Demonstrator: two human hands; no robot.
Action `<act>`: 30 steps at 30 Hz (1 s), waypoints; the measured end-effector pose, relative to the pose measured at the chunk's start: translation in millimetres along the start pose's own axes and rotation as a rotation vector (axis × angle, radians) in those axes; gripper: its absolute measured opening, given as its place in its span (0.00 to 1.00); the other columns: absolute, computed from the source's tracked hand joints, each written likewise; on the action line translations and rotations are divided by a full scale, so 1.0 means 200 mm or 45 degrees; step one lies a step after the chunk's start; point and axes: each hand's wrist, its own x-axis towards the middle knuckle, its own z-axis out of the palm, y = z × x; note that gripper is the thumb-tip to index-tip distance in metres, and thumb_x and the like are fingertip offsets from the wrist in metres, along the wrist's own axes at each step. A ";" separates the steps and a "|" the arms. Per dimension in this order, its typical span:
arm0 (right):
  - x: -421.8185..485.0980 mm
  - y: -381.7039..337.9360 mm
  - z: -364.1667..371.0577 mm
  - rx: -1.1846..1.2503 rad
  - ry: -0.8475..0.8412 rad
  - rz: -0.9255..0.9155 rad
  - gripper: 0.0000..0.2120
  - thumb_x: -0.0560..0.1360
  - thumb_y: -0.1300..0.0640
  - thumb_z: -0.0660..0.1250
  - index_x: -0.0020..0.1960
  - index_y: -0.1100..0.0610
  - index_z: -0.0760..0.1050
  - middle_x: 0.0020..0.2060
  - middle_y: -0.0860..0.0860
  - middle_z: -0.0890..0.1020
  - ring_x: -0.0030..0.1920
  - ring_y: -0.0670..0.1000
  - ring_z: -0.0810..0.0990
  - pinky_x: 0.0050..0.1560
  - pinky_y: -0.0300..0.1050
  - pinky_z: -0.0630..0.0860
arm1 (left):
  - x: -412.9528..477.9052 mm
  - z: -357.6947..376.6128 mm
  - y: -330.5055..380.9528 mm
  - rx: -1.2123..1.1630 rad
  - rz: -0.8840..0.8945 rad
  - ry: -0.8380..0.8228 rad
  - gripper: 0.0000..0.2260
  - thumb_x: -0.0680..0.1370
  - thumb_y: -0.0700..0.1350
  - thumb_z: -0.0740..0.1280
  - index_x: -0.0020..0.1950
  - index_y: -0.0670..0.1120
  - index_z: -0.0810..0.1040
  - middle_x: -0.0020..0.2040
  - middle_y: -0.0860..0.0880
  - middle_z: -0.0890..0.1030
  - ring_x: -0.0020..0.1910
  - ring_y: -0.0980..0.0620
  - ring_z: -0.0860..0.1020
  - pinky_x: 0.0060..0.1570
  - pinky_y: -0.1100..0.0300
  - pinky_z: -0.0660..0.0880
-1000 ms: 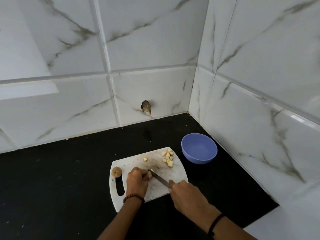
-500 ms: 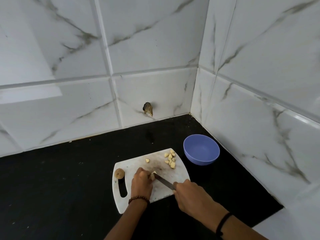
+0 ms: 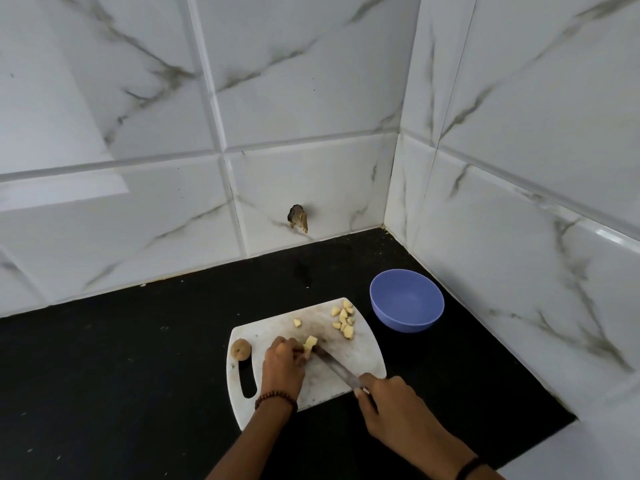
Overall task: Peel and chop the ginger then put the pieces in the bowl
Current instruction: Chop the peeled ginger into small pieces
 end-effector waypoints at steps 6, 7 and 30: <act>0.05 0.00 0.01 0.064 0.042 -0.009 0.11 0.82 0.47 0.55 0.57 0.51 0.71 0.43 0.50 0.75 0.40 0.47 0.75 0.39 0.40 0.72 | 0.03 0.00 0.01 -0.043 -0.039 -0.021 0.14 0.73 0.45 0.72 0.58 0.50 0.76 0.50 0.51 0.76 0.44 0.57 0.77 0.49 0.63 0.77; 0.06 0.00 0.01 0.062 0.049 -0.012 0.11 0.82 0.47 0.55 0.56 0.51 0.71 0.43 0.50 0.75 0.39 0.47 0.74 0.37 0.39 0.70 | 0.04 -0.01 0.01 -0.016 -0.028 -0.034 0.14 0.74 0.44 0.72 0.59 0.50 0.76 0.51 0.51 0.76 0.44 0.57 0.77 0.49 0.62 0.77; 0.41 -0.02 0.01 0.326 0.110 0.002 0.13 0.78 0.46 0.65 0.60 0.49 0.71 0.48 0.44 0.78 0.46 0.42 0.79 0.45 0.37 0.78 | 0.09 -0.03 0.02 0.124 0.075 -0.087 0.06 0.74 0.49 0.69 0.50 0.51 0.77 0.46 0.54 0.74 0.43 0.57 0.74 0.43 0.67 0.72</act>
